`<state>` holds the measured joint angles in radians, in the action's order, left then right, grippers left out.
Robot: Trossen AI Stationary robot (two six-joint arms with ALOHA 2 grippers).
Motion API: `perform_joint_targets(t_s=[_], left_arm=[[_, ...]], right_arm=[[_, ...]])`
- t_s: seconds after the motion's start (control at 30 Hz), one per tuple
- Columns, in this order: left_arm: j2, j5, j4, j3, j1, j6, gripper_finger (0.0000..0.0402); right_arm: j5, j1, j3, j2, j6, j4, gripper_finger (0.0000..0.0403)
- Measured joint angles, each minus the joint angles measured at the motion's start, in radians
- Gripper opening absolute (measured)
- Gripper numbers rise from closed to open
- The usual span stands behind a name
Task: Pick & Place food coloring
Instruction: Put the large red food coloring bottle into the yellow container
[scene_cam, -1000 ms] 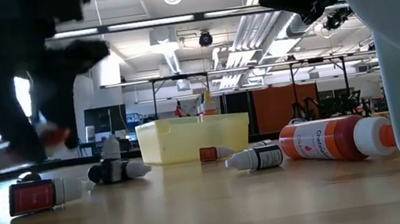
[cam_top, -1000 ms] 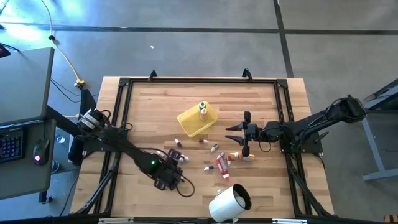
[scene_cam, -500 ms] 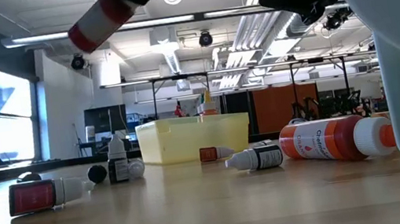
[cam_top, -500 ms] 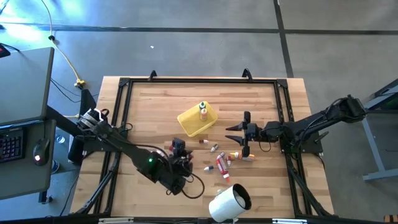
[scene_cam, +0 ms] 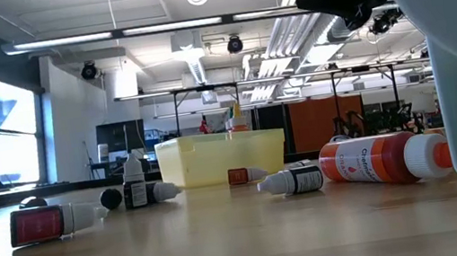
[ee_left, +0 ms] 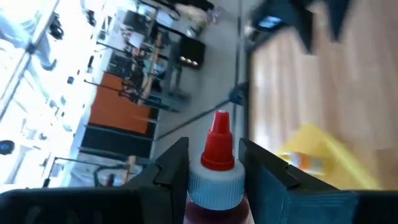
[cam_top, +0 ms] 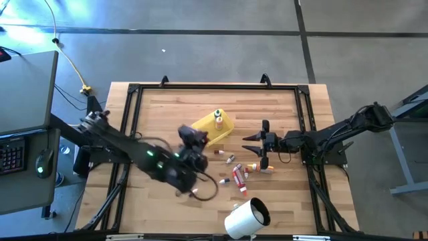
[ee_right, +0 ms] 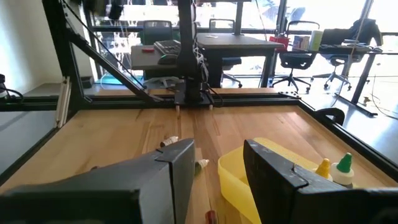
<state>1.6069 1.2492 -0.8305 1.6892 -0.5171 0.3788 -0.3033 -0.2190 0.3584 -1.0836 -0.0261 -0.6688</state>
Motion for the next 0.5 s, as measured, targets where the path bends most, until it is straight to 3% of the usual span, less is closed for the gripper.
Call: perform_joint_targets(t_s=[0.13, 0.27, 0.37, 0.5], left_arm=[[-0.147, -0.075, -0.109, 0.052, 0.018, -0.035, 0.0117], [-0.334, -0.39, -0.171, -0.042, 0.13, -0.226, 0.0117], [-0.454, -0.613, 0.049, -0.22, 0.261, -0.218, 0.0117], [-0.531, -0.831, 0.538, -0.535, 0.395, -0.013, 0.0117]], right_arm=[[0.0, 0.0, 0.001, 0.0, -0.003, 0.025, 0.0131], [0.0, 0.0, 0.001, 0.0, 0.001, 0.047, 0.0131], [-0.025, 0.0, 0.001, 0.0, 0.005, 0.051, 0.0131], [-0.041, 0.001, 0.001, 0.0, 0.005, 0.057, 0.0131]])
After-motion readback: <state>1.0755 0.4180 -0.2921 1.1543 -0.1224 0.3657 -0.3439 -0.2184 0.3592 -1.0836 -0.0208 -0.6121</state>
